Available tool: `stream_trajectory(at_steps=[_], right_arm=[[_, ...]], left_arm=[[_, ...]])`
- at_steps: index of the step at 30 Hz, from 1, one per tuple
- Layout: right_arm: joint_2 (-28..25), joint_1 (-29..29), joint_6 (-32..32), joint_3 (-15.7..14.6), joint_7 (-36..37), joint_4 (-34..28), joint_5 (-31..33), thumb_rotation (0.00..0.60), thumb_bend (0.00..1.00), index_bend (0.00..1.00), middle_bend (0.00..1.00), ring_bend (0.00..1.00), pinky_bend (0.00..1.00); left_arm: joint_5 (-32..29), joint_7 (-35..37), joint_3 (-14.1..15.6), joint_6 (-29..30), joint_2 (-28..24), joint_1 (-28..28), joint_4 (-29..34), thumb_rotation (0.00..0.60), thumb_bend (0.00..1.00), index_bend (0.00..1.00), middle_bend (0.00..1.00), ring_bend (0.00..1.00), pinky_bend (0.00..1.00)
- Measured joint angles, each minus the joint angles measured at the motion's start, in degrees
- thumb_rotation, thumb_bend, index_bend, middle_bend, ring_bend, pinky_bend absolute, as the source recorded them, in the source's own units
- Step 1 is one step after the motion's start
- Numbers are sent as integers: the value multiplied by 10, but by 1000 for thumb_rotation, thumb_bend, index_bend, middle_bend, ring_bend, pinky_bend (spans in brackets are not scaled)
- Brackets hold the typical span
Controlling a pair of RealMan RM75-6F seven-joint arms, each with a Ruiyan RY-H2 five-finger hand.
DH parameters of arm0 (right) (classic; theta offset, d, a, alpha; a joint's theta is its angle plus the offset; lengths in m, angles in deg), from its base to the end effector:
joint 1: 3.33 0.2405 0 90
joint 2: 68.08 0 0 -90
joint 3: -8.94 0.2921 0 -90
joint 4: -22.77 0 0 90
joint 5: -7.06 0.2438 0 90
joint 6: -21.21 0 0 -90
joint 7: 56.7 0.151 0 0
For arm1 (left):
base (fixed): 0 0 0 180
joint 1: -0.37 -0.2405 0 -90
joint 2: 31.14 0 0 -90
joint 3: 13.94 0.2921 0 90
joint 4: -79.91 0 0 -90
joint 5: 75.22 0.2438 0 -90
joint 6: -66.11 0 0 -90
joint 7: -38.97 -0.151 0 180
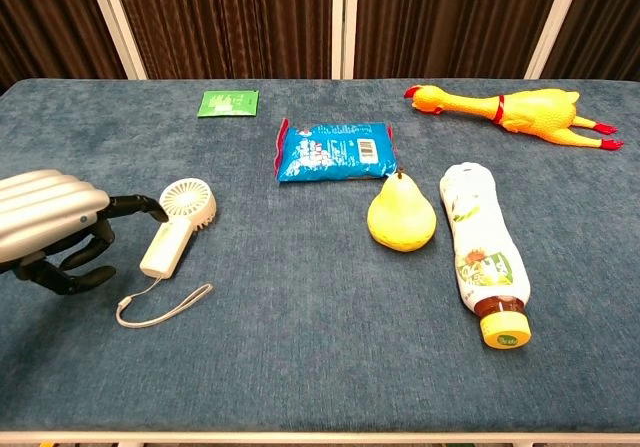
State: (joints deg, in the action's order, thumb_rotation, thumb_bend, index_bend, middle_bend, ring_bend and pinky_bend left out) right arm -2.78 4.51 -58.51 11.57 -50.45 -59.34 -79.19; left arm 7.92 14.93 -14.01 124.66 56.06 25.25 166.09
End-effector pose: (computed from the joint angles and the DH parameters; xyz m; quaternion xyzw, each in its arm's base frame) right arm -0.3907 -0.2157 0.1461 0.6231 -0.3861 0.3609 0.5766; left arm -0.2583 0.2612 -0.0637 -0.8037 -0.3267 -0.2939 0.4011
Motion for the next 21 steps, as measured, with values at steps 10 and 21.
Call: stream_trajectory(at_steps=[10,21], right_arm=[[-2,0,2,1,0,-1,3,600,327,0,0,0,0],[-2,1,4,1,1,-1,4,600,327,0,0,0,0]], left_arm=[[-15,-10,-3,-3,2,11,2,600,410,176,799,812,856],[-20,-14,4,0,5,16,-1,600,409,175,798,812,853]])
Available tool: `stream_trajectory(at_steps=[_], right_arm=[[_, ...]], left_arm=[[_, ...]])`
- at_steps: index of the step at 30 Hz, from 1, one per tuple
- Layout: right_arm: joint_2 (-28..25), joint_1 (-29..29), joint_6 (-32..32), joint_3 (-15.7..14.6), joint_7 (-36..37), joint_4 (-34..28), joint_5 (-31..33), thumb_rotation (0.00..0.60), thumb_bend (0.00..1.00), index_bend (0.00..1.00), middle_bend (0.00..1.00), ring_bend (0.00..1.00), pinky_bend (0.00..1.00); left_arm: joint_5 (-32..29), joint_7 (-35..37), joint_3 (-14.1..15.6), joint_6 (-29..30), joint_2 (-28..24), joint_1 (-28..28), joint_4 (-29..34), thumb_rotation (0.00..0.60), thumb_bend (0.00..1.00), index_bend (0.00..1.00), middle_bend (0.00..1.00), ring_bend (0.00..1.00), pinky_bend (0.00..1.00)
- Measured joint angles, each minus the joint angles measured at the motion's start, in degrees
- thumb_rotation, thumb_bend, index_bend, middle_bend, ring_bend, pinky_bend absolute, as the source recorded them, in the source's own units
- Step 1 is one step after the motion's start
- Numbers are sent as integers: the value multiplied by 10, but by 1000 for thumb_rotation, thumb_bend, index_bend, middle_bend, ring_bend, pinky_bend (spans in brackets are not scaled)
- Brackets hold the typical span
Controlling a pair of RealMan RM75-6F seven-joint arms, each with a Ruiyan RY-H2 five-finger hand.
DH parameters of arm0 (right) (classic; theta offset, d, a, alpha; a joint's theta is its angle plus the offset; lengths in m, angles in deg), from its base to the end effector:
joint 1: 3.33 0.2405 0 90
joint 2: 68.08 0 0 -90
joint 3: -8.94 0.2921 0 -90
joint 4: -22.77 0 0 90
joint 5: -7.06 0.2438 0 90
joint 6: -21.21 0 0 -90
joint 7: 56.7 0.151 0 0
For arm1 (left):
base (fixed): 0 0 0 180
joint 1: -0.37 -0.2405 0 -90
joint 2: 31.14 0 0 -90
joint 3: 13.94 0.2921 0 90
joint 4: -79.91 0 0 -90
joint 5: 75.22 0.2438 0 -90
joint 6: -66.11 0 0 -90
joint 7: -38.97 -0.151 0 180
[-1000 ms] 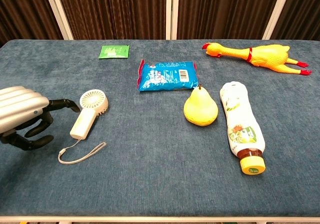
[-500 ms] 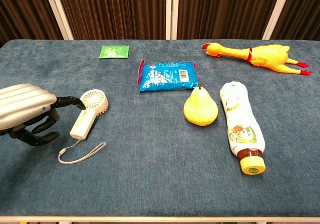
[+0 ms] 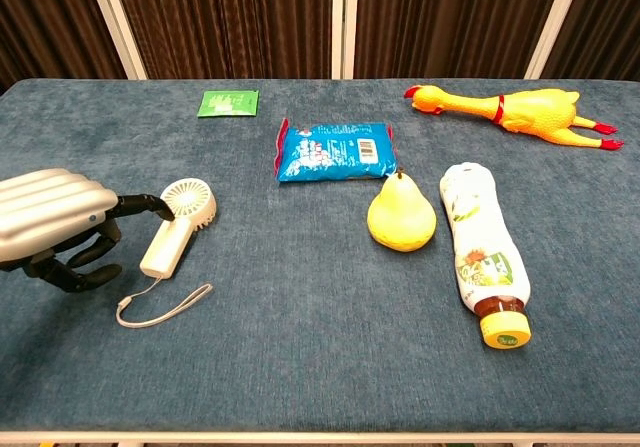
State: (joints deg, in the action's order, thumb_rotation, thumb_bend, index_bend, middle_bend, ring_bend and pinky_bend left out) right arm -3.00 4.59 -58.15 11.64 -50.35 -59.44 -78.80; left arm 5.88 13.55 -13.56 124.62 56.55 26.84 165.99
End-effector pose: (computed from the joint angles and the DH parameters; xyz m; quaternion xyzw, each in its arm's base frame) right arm -0.3916 -0.2165 0.1474 0.6217 -0.3885 0.3589 0.5777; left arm -0.2546 0.2665 -0.0672 -0.8072 -0.3221 -0.2879 0.4023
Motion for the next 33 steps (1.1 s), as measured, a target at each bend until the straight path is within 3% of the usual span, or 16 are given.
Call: stream_trajectory(at_steps=[33], right_arm=[[5,0,6,-2,5,12,3,600,327,0,0,0,0]], left_arm=[[-21,16,17,-14,17,7,-30,600,410,176,795,811,852]])
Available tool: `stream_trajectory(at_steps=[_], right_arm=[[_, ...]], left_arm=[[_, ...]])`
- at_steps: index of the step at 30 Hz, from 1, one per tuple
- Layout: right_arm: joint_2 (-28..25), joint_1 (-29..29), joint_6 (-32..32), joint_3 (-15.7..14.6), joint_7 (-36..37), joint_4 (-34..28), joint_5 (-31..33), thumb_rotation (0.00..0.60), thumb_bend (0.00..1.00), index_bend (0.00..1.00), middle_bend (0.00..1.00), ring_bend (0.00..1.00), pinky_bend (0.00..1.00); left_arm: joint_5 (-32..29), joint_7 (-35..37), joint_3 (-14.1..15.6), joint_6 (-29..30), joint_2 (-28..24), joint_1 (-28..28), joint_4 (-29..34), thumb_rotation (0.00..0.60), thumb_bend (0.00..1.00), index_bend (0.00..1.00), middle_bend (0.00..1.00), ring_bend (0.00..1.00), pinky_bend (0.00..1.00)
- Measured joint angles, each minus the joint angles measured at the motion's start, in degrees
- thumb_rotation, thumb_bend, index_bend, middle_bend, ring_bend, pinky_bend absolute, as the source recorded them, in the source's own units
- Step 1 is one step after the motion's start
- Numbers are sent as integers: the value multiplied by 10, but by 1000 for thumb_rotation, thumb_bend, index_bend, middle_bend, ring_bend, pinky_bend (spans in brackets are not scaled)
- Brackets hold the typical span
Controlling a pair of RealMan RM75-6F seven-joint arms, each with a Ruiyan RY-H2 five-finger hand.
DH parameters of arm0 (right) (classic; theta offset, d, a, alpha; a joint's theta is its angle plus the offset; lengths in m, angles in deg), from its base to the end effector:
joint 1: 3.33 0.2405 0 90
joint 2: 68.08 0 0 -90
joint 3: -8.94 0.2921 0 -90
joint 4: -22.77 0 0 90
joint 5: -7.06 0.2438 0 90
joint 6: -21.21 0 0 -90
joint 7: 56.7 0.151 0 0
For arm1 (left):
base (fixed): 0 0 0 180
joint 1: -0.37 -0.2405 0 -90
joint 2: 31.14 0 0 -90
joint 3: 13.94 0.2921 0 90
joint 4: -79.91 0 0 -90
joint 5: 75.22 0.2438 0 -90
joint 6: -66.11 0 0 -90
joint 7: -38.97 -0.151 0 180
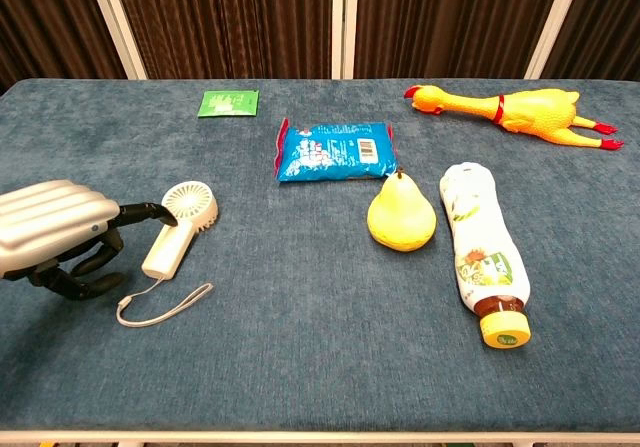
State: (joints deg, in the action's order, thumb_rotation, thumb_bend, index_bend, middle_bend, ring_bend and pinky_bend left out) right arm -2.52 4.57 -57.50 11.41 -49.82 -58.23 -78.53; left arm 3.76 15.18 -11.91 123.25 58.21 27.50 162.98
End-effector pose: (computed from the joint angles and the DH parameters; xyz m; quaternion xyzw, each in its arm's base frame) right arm -0.3975 -0.2157 0.1455 0.6221 -0.3932 0.3522 0.5782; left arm -0.2681 0.2644 -0.0801 -0.8100 -0.3416 -0.2665 0.3952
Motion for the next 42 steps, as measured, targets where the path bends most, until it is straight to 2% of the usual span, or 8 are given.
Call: stream_trajectory(at_steps=[11,24,30,32,34,36,39,42], right_arm=[[-2,-1,-5,0,-2,-4,-2,600,327,0,0,0,0],[-2,-2,-8,0,-4,-6,-5,600,327,0,0,0,0],[-2,-3,-9,0,-6,-7,-5,600,327,0,0,0,0],[-2,-2,-9,0,-7,-7,-5,600,327,0,0,0,0],[-2,-2,-10,0,-8,-8,-5,600,327,0,0,0,0],[-2,-3,-10,0,-9,-8,-5,600,327,0,0,0,0],[0,-3,-11,0,-11,-8,-6,600,327,0,0,0,0],[1,-2,-10,0,-14,-8,-6,600,327,0,0,0,0]], left_arm=[[6,3,-5,18,-10,1,14,600,410,176,794,812,852],[55,11,-14,98,-66,-14,96,600,410,176,794,812,842],[61,15,-14,129,-82,-31,102,600,405,176,787,805,836],[64,20,-15,145,-83,-38,97,600,384,176,729,738,794],[69,32,-18,170,-83,-48,85,600,347,176,585,555,693],[74,53,-22,203,-82,-61,63,600,280,175,366,305,531],[75,84,-33,251,-81,-83,26,600,192,174,198,159,353],[63,116,-48,280,-91,-106,5,600,137,174,173,128,281]])
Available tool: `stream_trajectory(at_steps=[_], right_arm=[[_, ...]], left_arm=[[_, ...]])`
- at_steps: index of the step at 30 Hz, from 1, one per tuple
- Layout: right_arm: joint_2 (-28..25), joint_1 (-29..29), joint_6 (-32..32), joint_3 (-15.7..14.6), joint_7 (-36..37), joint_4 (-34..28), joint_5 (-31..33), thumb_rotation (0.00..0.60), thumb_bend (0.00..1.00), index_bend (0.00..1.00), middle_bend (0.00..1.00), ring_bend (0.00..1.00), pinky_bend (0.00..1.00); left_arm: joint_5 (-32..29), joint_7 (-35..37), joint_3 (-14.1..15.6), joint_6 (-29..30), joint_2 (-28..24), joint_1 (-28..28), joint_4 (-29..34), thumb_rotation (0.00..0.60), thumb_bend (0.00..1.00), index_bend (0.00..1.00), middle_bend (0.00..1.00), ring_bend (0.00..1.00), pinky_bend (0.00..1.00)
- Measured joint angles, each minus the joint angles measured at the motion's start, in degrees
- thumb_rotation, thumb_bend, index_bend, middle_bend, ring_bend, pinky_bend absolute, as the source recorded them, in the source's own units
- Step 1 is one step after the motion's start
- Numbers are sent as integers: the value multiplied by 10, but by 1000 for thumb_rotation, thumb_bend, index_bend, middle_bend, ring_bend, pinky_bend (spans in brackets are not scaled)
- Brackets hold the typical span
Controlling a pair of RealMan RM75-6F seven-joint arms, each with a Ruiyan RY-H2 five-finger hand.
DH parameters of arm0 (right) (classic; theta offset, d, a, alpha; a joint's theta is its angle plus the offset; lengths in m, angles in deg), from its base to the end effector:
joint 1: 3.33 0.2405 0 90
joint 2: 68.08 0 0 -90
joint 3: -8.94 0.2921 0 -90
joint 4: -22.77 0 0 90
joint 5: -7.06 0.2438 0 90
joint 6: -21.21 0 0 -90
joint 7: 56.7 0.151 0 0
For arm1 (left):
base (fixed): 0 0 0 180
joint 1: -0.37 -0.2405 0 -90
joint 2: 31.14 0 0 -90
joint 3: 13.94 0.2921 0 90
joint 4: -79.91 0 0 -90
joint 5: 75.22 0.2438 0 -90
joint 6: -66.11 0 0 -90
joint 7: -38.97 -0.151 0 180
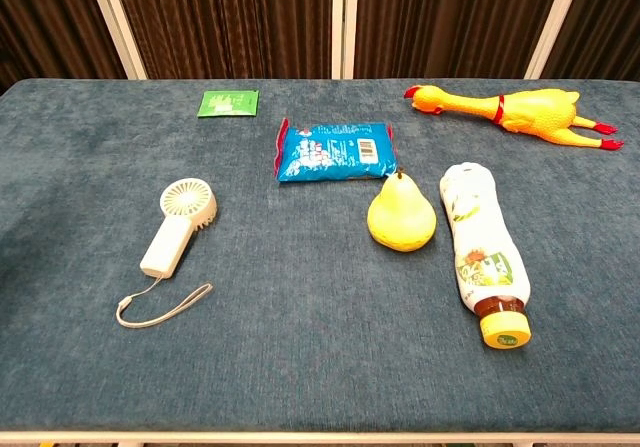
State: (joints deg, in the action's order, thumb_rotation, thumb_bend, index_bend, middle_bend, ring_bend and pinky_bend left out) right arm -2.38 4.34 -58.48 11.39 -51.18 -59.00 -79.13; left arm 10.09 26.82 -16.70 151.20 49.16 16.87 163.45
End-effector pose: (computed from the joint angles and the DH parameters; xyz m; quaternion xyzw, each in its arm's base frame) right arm -0.3924 -0.2138 0.1437 0.6251 -0.3846 0.3553 0.5788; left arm -0.3087 0.2604 0.0540 -0.6425 -0.3056 -0.4184 0.5646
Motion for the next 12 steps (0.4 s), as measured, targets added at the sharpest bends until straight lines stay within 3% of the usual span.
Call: stream_trajectory(at_steps=[7,12], right_arm=[[1,0,-5,-1,-9,-6,-5,600,327,0,0,0,0],[0,-1,-7,-1,-14,-11,-6,600,327,0,0,0,0]], left_arm=[[-34,49,-22,30,-43,-37,-12,600,112,174,173,120,264],[-41,69,-20,29,-60,-53,-18,600,108,174,173,120,264]])
